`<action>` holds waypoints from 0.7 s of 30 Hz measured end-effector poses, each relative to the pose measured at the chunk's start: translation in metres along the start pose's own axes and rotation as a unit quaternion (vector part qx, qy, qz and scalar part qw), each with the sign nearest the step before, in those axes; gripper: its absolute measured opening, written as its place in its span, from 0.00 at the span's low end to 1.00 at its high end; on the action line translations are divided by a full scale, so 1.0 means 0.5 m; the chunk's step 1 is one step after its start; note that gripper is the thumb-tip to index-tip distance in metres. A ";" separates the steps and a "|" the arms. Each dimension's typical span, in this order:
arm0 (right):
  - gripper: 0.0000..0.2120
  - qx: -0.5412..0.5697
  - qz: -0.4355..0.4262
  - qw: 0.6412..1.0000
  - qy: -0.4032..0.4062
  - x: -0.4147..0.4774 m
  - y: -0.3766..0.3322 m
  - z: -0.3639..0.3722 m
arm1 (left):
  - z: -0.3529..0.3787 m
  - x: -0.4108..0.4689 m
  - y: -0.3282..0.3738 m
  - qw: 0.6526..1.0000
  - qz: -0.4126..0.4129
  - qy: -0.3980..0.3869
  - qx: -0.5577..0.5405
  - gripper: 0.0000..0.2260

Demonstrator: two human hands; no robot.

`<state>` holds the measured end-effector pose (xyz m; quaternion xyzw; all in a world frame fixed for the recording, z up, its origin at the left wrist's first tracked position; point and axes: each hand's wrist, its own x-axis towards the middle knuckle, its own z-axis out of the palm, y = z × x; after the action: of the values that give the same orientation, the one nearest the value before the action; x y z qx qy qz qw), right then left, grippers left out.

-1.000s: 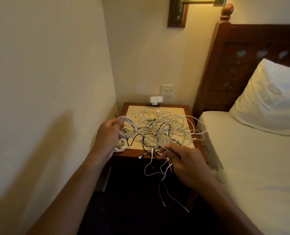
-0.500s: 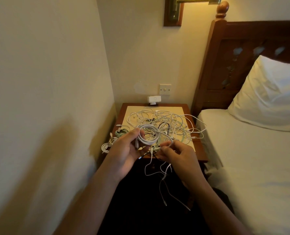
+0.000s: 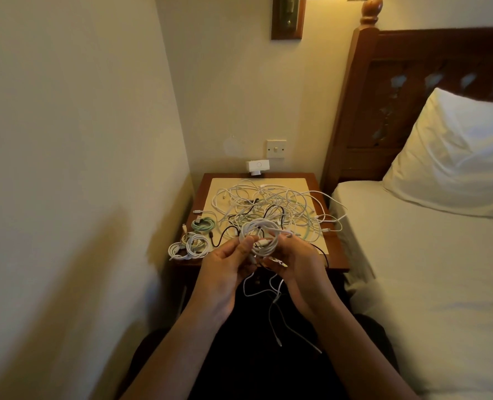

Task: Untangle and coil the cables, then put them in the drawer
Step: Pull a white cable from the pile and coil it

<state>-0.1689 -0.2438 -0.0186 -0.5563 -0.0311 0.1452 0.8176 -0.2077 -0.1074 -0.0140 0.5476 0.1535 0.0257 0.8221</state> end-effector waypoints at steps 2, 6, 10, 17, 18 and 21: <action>0.10 -0.037 -0.006 0.999 -0.009 0.000 -0.009 -0.007 | -0.005 -0.001 -0.004 0.999 -0.020 -0.028 0.015 0.11; 0.10 -0.199 0.006 0.978 -0.068 0.008 -0.030 -0.024 | -0.022 -0.001 0.005 0.988 -0.022 -0.070 0.134 0.10; 0.11 -0.392 0.002 0.913 -0.117 0.015 -0.047 -0.020 | -0.033 0.011 0.032 0.965 0.046 -0.077 0.246 0.14; 0.21 -0.590 -0.135 0.794 -0.062 0.020 -0.051 -0.006 | -0.021 0.019 0.026 0.976 0.091 -0.033 0.196 0.09; 0.23 -0.604 -0.161 0.780 -0.043 0.017 -0.046 -0.008 | -0.019 0.019 0.019 0.978 0.085 -0.020 0.189 0.08; 0.13 -0.589 -0.233 0.774 -0.019 0.004 -0.033 -0.015 | -0.011 0.014 0.009 0.992 0.033 -0.023 0.120 0.08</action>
<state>-0.1621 -0.2555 -0.0067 -0.9021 -0.2543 -0.0859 0.3378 -0.2018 -0.0994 -0.0135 0.6472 0.1184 0.0212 0.7527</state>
